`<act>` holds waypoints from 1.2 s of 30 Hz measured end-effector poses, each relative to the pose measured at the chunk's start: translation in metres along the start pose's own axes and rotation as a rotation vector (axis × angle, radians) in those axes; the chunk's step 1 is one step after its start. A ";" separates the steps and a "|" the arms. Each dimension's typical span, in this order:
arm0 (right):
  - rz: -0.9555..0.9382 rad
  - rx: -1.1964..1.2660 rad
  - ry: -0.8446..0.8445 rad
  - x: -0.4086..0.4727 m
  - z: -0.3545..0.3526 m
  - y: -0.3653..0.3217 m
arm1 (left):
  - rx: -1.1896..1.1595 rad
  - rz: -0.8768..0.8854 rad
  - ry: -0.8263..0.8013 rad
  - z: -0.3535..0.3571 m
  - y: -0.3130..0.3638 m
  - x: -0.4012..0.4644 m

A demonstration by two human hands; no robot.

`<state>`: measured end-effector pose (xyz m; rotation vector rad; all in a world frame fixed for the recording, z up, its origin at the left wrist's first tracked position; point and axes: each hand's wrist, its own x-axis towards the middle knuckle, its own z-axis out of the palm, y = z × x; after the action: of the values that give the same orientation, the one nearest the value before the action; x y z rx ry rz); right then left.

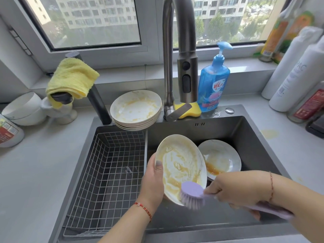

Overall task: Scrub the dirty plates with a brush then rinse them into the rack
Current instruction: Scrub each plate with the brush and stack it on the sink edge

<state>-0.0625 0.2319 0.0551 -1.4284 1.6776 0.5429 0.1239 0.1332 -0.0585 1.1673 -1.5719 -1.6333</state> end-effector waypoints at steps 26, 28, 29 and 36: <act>-0.143 0.623 0.416 0.020 0.004 -0.022 | -0.234 -0.219 -0.169 0.006 -0.001 -0.006; -0.052 0.496 0.527 0.025 0.002 -0.019 | -0.256 -0.209 -0.143 0.006 0.000 -0.007; 0.010 0.379 0.576 0.027 0.002 -0.015 | -0.257 -0.199 -0.125 0.007 0.002 -0.006; 0.126 -0.083 0.322 0.013 0.013 0.001 | -0.254 -0.174 0.003 -0.001 0.005 -0.001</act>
<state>-0.0588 0.2343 0.0368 -1.5395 2.0304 0.4753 0.1240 0.1327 -0.0537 1.1934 -1.2452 -1.8788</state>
